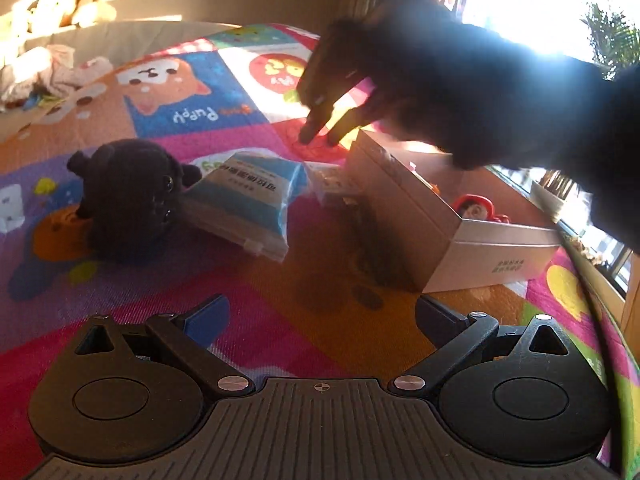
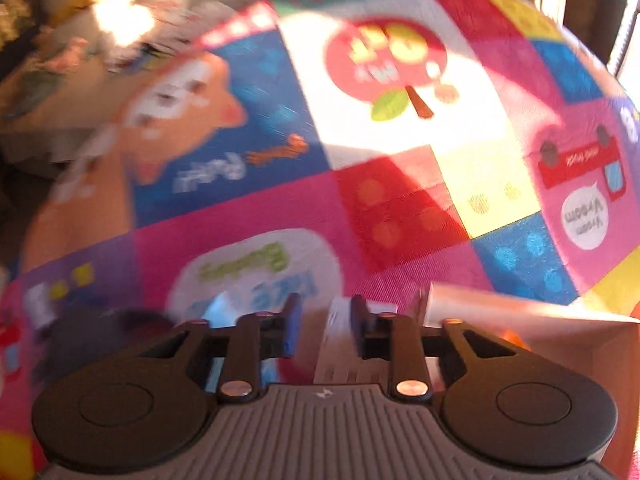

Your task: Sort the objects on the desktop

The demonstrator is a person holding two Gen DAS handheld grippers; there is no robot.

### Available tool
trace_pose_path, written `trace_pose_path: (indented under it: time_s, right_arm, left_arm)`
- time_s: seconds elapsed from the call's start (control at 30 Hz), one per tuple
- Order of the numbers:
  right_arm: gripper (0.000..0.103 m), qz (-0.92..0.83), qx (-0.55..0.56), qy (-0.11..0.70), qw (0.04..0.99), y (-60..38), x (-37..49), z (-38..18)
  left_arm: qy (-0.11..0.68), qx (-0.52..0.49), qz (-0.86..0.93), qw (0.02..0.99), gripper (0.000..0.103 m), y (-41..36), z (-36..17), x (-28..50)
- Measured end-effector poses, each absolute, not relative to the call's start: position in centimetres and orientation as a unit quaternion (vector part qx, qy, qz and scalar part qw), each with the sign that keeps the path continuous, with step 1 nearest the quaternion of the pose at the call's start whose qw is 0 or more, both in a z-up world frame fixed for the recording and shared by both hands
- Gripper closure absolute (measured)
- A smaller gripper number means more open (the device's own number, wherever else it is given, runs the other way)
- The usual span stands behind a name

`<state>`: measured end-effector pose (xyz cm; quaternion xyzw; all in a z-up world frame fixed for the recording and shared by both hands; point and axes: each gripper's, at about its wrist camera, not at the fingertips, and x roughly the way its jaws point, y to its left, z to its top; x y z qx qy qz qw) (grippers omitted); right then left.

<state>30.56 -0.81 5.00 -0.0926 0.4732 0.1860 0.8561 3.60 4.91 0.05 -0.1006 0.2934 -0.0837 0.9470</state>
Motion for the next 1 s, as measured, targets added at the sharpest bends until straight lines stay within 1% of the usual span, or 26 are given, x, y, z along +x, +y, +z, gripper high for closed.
trace_pose_path:
  time_s: [0.13, 0.2, 0.3, 0.5, 0.53, 0.6, 0.67, 0.73, 0.8, 0.9, 1.0]
  right_arm:
    - [0.082, 0.179, -0.131, 0.488, 0.844, 1.1, 31.8, 3.2]
    - [0.082, 0.186, -0.137, 0.492, 0.839, 1.3, 31.5, 3.2]
    - [0.082, 0.219, -0.101, 0.527, 0.815, 0.4, 30.3, 3.8]
    - [0.083, 0.286, -0.082, 0.572, 0.765, -2.3, 24.3, 3.5]
    - [0.089, 0.301, -0.077, 0.581, 0.753, -3.0, 23.0, 3.0]
    - [0.089, 0.331, -0.073, 0.587, 0.735, -4.1, 20.2, 2.6]
    - [0.089, 0.346, -0.083, 0.566, 0.743, -5.2, 17.3, 3.0]
    - [0.089, 0.362, -0.107, 0.525, 0.763, -5.9, 14.9, 4.0]
    - [0.088, 0.354, -0.115, 0.500, 0.782, -6.2, 14.4, 5.3]
    - [0.084, 0.324, -0.090, 0.490, 0.804, -6.0, 17.1, 6.8]
    - [0.084, 0.279, -0.113, 0.475, 0.827, -3.6, 21.2, 7.0]
  left_arm:
    - [0.293, -0.109, -0.089, 0.946, 0.001, 5.2, 0.0, 3.5]
    - [0.291, -0.109, -0.089, 0.946, 0.001, 5.2, 0.0, 3.5]
    - [0.286, -0.103, -0.089, 0.948, 0.001, 5.0, 0.1, 3.4]
    - [0.284, -0.066, -0.090, 0.952, 0.001, 4.0, 0.4, 2.6]
    - [0.286, -0.058, -0.094, 0.952, 0.001, 3.7, 0.4, 2.4]
    - [0.292, -0.046, -0.104, 0.950, 0.001, 3.2, 0.4, 1.8]
    - [0.296, -0.038, -0.109, 0.948, 0.001, 2.9, 0.4, 1.3]
    - [0.301, -0.038, -0.104, 0.947, 0.000, 2.9, 0.3, 1.4]
    - [0.314, -0.044, -0.094, 0.944, 0.000, 3.0, 0.1, 2.0]
    - [0.330, -0.051, -0.084, 0.939, 0.000, 3.1, -0.1, 2.8]
    - [0.326, -0.049, -0.080, 0.941, 0.000, 3.1, -0.1, 2.5]
